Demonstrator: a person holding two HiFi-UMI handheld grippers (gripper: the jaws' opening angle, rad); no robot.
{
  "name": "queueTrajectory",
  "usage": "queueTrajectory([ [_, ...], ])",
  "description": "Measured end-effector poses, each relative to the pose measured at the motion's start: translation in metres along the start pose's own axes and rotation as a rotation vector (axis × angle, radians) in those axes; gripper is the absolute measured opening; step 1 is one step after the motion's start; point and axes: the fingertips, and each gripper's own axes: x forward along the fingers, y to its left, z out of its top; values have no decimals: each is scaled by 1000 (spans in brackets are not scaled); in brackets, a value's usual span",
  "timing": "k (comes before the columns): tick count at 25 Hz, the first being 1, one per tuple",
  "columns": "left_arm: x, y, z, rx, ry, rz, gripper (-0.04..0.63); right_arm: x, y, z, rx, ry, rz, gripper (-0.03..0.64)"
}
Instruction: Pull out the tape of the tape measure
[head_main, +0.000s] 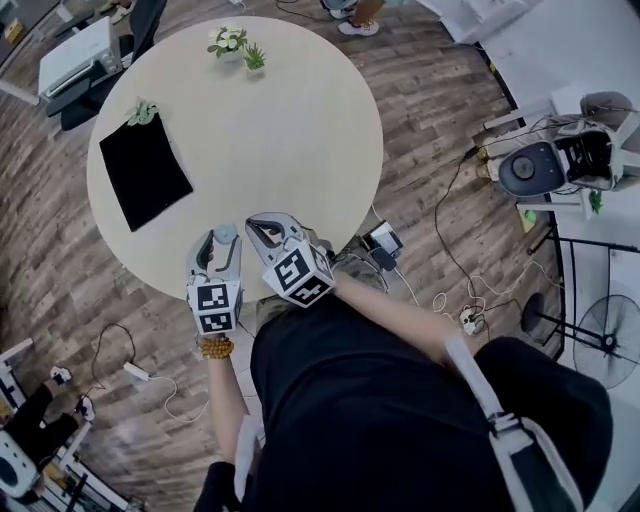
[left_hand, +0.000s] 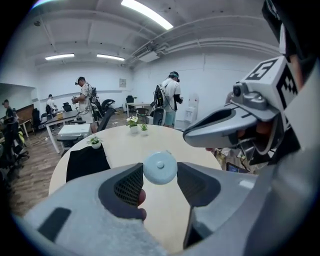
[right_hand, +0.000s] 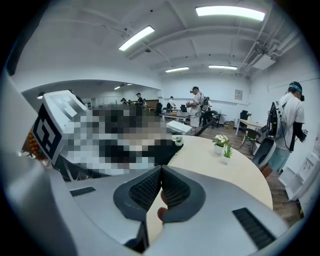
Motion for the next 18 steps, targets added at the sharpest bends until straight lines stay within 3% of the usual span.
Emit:
queueTrajectory([
  [6, -9, 10, -17, 122, 65, -23, 221, 24, 10, -10, -73, 11, 57, 0],
  [11, 5, 23, -14, 91, 38, -18, 221, 39, -8, -9, 42, 7, 26, 1],
  [15, 4, 30, -10, 84, 25, -25, 221, 42, 2, -1, -43, -9, 84, 2],
  [18, 5, 30, -11, 133, 38, -59, 221, 37, 11, 0, -137, -11, 135, 2],
])
